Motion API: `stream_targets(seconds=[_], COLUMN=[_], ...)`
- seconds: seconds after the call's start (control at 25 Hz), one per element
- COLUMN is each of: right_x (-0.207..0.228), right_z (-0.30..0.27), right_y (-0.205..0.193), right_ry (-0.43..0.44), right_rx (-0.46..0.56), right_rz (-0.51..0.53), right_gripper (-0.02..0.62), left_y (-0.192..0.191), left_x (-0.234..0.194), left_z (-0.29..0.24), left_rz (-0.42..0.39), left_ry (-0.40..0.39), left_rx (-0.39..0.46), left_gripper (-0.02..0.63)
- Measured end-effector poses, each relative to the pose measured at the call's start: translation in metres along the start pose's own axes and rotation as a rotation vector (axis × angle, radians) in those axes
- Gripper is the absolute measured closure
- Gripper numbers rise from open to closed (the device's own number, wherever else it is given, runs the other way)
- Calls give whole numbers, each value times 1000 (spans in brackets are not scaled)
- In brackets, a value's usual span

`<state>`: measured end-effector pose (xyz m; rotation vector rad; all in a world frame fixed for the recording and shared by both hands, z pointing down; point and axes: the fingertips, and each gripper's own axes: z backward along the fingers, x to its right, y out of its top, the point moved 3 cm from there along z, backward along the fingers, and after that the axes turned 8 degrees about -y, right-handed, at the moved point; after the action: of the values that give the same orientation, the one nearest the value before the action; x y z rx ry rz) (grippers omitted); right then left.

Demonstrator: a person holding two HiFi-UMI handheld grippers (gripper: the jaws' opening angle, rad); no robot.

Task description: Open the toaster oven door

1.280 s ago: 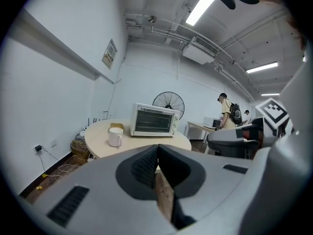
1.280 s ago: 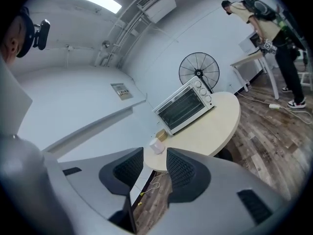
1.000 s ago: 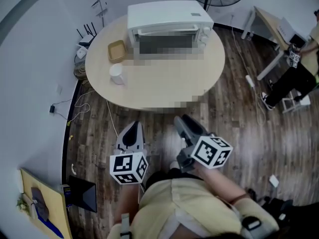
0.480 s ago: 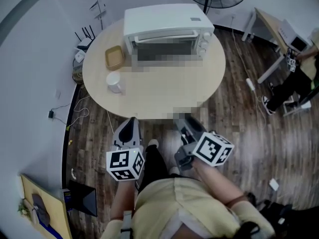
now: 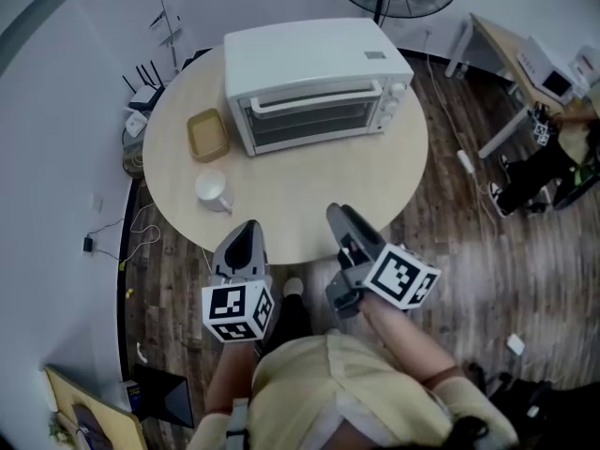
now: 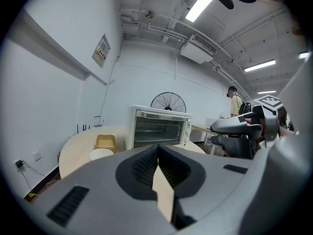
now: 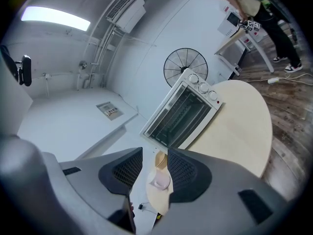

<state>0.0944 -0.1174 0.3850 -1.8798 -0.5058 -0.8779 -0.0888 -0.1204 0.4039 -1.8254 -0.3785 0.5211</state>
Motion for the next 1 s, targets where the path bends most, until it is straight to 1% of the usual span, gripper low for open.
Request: stream_targets(seconds=[0.2, 0.36, 0.68, 0.88, 1.0], right_x=[-10, -16, -25, -32, -39], right_z=[-45, -77, -122, -148, -162], right_y=[14, 25, 39, 44, 49], right_ry=[1, -16, -46, -37, -17], right_rx=[10, 29, 60, 59, 69], right_rz=[-50, -88, -99, -147, -180], right_gripper=[454, 454, 454, 454, 454], left_y=[12, 21, 36, 43, 46], left_x=[-27, -48, -76, -90, -96], left_z=[-29, -49, -85, -103, -111], left_rz=[1, -6, -4, -1, -3], left_ry=[-27, -45, -84, -107, -120], left_rx=[-16, -17, -19, -24, -26], left_gripper=[604, 603, 603, 603, 603])
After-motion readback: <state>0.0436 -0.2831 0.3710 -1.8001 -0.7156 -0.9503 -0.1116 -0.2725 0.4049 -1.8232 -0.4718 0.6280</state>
